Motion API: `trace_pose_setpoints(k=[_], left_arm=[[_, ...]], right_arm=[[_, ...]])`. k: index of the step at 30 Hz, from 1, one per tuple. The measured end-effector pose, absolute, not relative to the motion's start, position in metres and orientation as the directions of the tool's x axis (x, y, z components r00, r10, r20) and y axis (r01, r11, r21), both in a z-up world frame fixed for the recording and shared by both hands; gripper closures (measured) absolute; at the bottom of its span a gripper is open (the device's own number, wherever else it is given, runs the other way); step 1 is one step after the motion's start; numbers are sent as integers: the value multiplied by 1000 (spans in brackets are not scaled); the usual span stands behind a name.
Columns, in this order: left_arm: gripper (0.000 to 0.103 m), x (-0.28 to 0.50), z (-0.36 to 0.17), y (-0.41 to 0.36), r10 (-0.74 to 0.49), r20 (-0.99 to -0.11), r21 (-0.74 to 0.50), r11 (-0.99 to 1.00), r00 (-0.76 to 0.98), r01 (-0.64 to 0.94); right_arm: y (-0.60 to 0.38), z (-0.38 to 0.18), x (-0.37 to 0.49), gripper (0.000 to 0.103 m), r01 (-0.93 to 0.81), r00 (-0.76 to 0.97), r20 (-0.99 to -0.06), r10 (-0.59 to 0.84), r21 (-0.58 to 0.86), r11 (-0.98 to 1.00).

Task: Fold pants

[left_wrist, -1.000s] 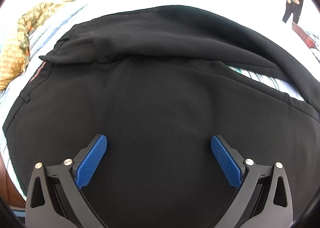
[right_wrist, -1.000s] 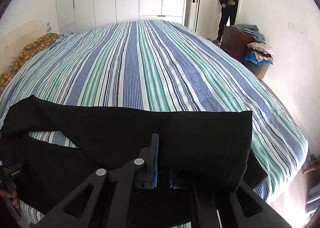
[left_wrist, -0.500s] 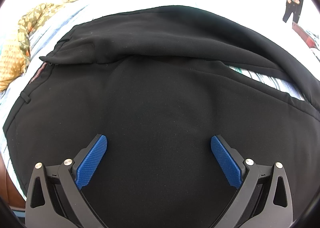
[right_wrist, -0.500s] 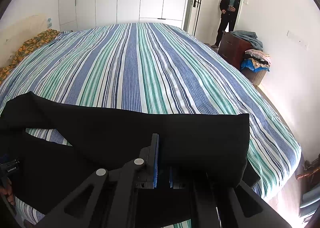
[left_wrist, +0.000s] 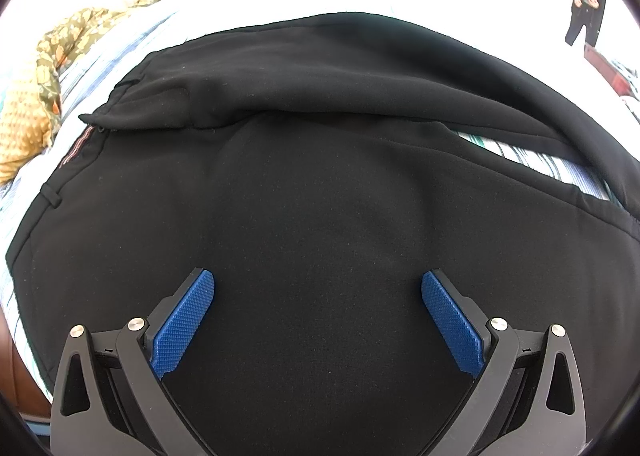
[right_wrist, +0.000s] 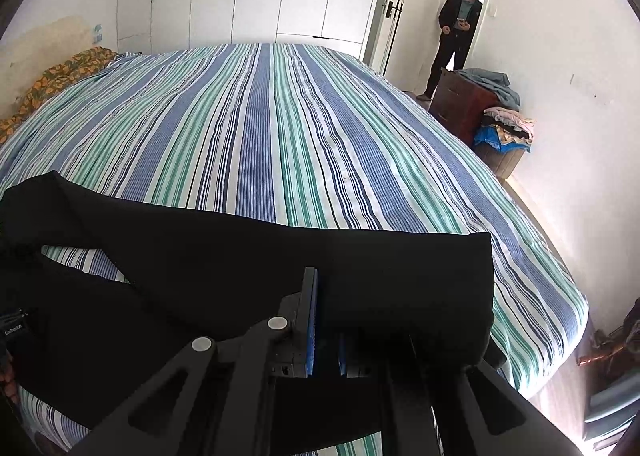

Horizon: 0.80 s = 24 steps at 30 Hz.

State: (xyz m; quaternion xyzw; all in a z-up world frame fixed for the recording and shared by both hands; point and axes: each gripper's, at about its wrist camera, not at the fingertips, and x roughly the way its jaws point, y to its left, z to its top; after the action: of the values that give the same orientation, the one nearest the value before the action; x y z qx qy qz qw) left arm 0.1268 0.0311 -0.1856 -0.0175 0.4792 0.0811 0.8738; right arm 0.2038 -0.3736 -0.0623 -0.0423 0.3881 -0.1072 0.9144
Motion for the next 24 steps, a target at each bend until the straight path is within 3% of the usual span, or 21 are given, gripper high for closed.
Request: trace_pose_setpoints(k=[13,17,20,22,24], left_arm=[[0,127,-185,31,126,-838,47,986,531,-159],[1,133,-180,31,119,-866,48,987,486,-156],[1,145,-167,41,12,-912,-39,993,410,-116],[1,160,-146,56,-134,-899,-185,979,417,-83],[1,183,-121,71,-189,-871,-252,964,453,-84]], right_arm=[[-372,-63,201,94,157,670,-706,-230,-168,973],[-385,-61,197,94,166,680,-715,-164,-67,984],[-403,-57,191,94,168,689,-721,-69,67,983],[-413,-52,187,94,160,700,-714,-19,131,978],[-421,-46,181,94,148,719,-695,19,180,973]])
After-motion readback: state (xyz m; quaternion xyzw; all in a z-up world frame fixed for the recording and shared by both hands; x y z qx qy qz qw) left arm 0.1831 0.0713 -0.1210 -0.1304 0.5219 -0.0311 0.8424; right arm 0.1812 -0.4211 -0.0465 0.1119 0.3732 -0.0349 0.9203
